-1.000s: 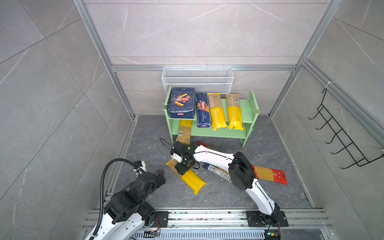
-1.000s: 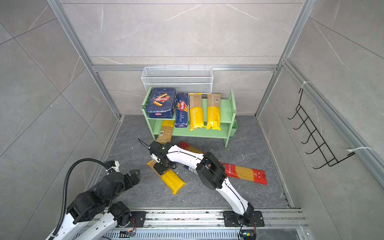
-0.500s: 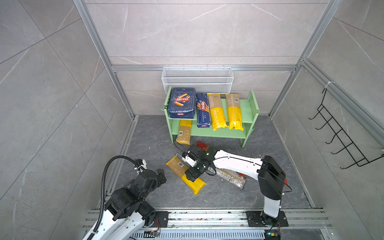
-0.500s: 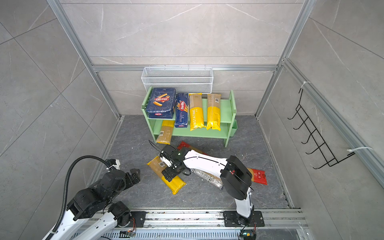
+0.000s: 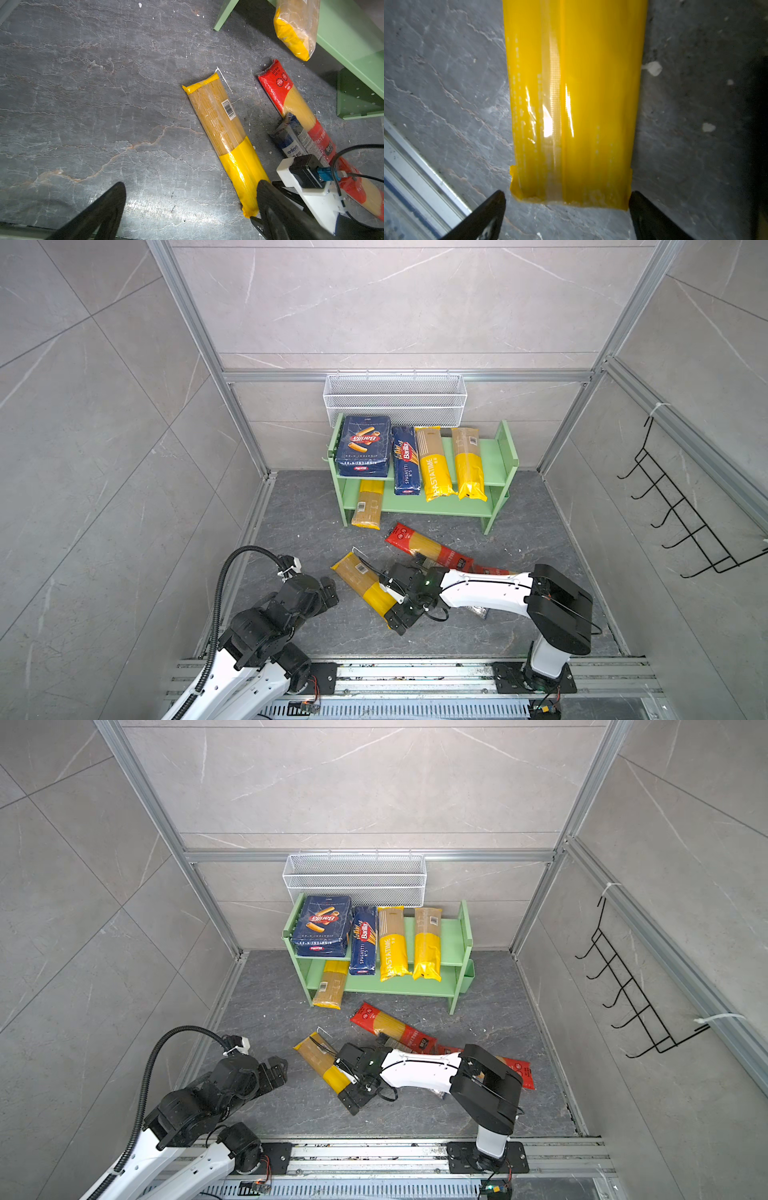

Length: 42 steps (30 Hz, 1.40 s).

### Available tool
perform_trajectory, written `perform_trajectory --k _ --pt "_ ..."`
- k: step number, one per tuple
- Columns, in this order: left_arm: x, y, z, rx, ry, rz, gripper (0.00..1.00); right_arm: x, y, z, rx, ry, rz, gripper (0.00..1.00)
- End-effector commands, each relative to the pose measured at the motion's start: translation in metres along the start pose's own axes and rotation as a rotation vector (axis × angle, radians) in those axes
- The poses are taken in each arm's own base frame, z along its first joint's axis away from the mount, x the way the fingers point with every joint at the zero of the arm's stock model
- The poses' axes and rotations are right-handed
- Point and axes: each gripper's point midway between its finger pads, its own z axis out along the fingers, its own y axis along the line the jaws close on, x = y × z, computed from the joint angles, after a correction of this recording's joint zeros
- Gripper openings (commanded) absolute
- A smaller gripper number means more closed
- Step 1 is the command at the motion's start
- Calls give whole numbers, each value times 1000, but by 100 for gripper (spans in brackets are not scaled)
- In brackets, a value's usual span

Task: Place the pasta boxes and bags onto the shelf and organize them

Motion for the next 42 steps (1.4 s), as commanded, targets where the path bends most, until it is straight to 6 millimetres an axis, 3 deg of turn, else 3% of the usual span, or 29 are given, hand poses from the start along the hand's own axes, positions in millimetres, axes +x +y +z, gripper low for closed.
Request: perform_trajectory --k 1,15,32,36,40,42 --pt "-2 -5 -2 30 -9 -10 100 -12 0 -1 2 -97 33 96" --pt "-4 -7 -2 29 -14 1 100 -9 1 26 0 -113 28 97" --pt "-3 -1 -8 41 -31 -12 100 32 -10 79 168 11 -36 92" --pt "-4 4 -10 36 -44 -21 100 46 -14 91 174 47 -12 82" --pt "-3 4 -10 35 -41 -23 100 62 -19 95 173 59 27 46" --pt "-3 4 -10 33 -39 -22 100 70 -21 95 173 61 41 34"
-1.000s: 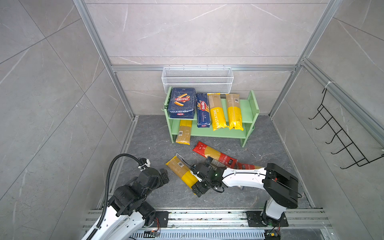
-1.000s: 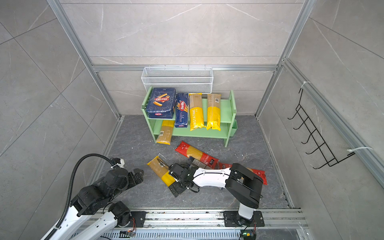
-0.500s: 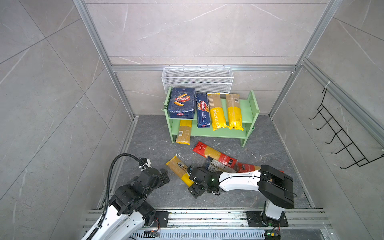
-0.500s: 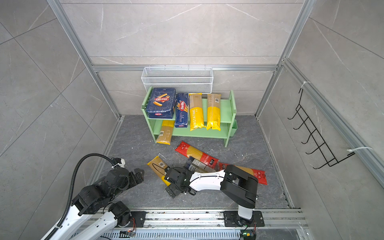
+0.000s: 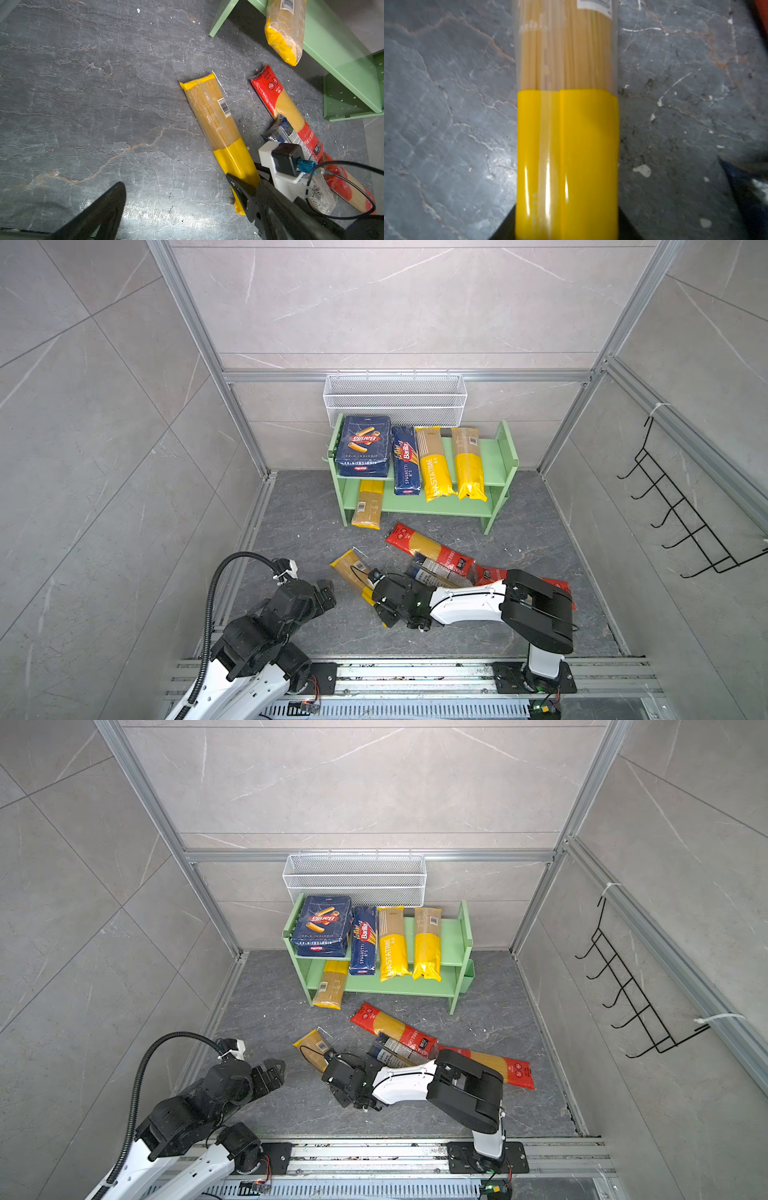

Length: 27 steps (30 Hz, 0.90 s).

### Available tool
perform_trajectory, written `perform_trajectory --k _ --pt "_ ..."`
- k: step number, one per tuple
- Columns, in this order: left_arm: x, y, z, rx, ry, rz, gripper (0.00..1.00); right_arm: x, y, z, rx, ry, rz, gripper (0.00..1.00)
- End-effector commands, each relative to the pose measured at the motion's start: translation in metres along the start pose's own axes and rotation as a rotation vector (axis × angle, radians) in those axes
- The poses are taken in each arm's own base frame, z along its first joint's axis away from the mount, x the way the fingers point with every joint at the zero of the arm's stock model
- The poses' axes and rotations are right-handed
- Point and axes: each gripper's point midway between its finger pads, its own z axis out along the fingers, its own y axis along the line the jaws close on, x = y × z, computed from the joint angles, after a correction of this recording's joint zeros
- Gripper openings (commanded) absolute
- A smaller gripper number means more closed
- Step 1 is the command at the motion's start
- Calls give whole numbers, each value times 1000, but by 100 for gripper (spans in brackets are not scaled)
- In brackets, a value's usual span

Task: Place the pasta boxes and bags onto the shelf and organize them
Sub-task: 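Slide the bag back beside the red spaghetti bags with the right gripper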

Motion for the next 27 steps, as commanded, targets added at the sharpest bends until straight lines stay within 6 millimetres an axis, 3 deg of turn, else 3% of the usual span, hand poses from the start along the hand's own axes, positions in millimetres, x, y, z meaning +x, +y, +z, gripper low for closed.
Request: perform_trajectory --k 1,5,9,27 --pt "-3 0 -2 -5 -9 -3 100 136 -22 15 36 399 -2 30" --pt "-4 -1 -3 -6 -9 -1 100 142 -22 10 31 397 6 14" --pt "-6 0 -5 -1 -23 -5 100 134 -20 0 25 374 11 0" --pt "-22 -9 -3 -35 -55 42 100 72 -13 -74 -42 156 123 0"
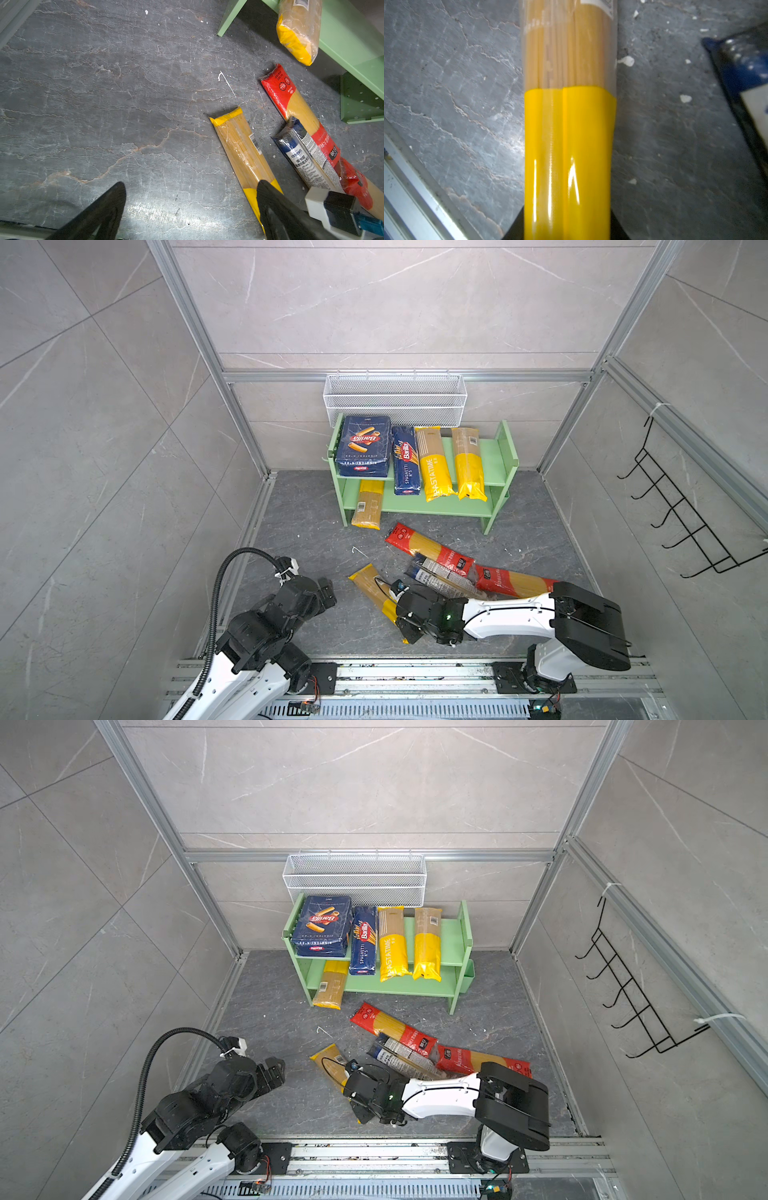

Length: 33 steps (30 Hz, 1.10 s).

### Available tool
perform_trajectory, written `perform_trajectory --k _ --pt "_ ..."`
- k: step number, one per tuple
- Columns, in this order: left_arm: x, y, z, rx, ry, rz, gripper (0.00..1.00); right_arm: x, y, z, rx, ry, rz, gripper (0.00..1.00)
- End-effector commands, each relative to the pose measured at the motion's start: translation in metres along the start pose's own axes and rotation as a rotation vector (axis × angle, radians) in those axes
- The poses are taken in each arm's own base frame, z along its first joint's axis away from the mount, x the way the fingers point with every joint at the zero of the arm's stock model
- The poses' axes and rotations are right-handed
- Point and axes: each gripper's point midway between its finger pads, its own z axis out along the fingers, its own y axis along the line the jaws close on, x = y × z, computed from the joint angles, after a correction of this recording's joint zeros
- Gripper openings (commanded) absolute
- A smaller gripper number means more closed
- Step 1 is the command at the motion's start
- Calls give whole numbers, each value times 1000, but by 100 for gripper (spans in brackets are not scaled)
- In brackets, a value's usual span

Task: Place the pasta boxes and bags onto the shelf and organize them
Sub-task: 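Slide the bag back beside the red spaghetti bags with the right gripper, then lift the yellow-banded bag and carry it toward the shelf's lower tier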

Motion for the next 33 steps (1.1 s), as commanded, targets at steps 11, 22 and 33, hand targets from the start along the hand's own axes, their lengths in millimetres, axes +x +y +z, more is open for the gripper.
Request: perform_trajectory --k 11,22,33 --pt "-30 -20 -10 30 -84 44 100 -16 -16 -56 58 -62 57 0" --pt "-37 -25 -10 18 -99 70 100 -39 -19 -89 59 -170 79 0" --pt "-40 -30 -8 19 -98 74 100 -59 -36 -123 125 -288 94 0"
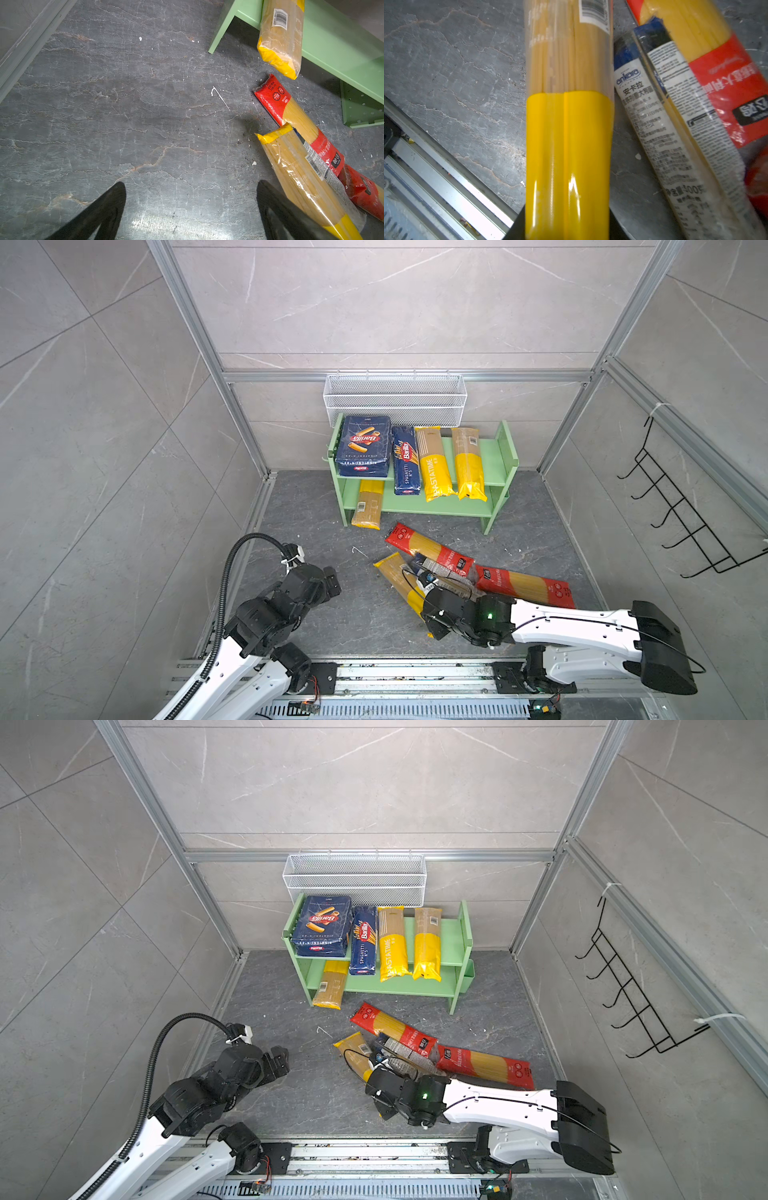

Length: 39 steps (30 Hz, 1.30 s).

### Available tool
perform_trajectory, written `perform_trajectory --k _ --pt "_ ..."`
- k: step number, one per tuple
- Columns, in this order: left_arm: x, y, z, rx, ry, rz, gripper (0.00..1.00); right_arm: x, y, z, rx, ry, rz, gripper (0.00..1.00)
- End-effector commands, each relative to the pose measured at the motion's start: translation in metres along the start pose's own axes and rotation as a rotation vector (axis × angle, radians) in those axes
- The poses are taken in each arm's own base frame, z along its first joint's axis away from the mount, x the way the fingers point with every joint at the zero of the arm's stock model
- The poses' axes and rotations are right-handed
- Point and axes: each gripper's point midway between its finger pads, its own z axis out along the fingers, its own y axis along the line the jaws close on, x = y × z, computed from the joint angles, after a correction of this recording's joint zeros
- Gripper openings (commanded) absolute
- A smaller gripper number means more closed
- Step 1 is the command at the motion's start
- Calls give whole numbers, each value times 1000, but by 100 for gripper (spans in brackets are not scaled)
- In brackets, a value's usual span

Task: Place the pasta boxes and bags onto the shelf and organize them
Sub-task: 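Lift the yellow-banded bag and carry it toward the shelf's lower tier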

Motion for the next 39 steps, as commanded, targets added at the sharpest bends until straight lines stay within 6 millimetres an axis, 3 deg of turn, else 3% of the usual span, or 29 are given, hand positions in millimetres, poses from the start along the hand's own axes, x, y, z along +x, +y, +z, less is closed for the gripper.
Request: perform_trajectory --k 1,9,20,39 --pt "-17 -10 -9 30 -49 7 100 -56 0 -33 17 -208 56 0" --pt "-23 -19 -9 44 -46 19 100 -86 -17 -54 128 -302 74 0" --pt "-30 -30 -13 74 -44 30 100 -120 -43 -55 207 -358 127 0" --pt "-55 -54 -22 93 -54 86 100 -199 -81 -12 356 -483 245 0"
